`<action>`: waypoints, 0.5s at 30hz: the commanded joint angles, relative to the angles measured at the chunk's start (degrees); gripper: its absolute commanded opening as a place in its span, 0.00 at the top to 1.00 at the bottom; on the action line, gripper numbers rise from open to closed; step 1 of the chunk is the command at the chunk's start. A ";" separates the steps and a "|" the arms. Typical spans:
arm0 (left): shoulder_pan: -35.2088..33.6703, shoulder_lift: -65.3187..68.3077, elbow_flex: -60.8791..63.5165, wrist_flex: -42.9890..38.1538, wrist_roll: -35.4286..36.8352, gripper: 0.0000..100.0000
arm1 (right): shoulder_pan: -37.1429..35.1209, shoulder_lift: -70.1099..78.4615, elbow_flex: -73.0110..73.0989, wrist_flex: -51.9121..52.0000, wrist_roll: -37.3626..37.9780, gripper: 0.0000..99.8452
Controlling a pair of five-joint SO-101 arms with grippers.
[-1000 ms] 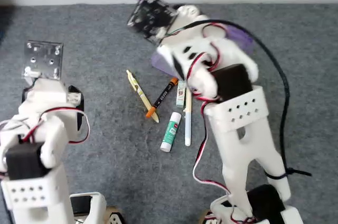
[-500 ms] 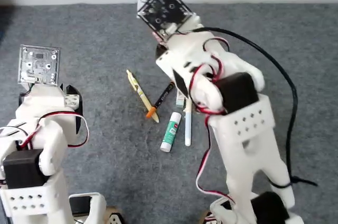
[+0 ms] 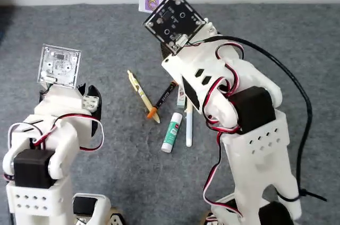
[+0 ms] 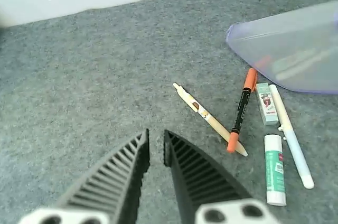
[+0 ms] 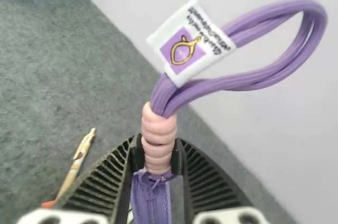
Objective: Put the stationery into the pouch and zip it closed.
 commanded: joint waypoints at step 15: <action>9.49 -0.79 -2.59 -8.62 12.13 0.76 | 0.57 -0.84 -2.55 3.82 -5.71 0.99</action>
